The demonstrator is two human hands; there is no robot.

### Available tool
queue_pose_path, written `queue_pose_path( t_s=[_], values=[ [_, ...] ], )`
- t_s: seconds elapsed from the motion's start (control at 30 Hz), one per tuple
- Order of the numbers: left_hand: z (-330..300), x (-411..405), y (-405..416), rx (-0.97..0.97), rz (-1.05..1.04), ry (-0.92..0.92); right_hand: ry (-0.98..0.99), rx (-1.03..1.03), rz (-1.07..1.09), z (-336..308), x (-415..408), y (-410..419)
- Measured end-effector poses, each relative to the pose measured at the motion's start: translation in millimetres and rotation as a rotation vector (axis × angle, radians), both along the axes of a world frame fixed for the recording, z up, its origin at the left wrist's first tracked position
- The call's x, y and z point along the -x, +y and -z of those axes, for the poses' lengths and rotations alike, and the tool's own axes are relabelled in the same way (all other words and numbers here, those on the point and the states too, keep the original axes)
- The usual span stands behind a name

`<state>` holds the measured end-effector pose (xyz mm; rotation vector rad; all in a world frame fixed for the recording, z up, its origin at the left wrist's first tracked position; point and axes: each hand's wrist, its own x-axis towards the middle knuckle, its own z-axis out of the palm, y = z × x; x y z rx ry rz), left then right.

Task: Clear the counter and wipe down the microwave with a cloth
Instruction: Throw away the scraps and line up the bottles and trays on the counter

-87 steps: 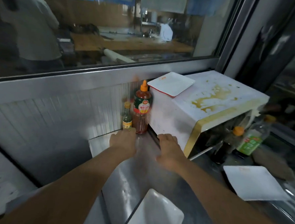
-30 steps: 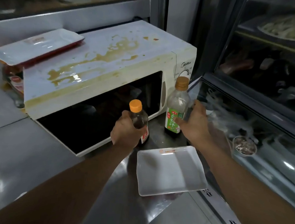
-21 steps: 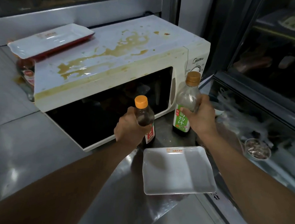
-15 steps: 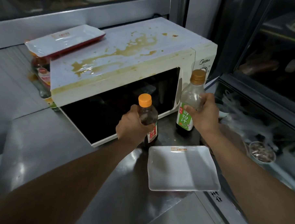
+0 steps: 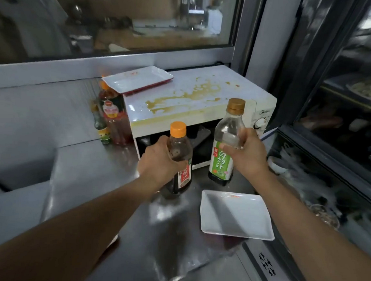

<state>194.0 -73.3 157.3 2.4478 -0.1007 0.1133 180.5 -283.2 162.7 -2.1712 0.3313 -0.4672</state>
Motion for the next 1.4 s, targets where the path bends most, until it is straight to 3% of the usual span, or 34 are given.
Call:
queue_pose_path(
  t_s=[0.7,1.03,1.4],
  values=[
    [-71.6,38.7,200.3,0.033,-0.214,-0.087,-0.048,-0.005,-0.374,-77.6,3.7,196.3],
    [-52.1,-11.2,322.9,0.053,-0.244,-0.055,0.0,0.025,-0.404,-65.9,-44.2,303.7],
    [-19.3,-103.0,426.5,0.078,-0.103,0.015,0.112,-0.089,-0.347,-24.2,-115.6,408.6]
  ],
)
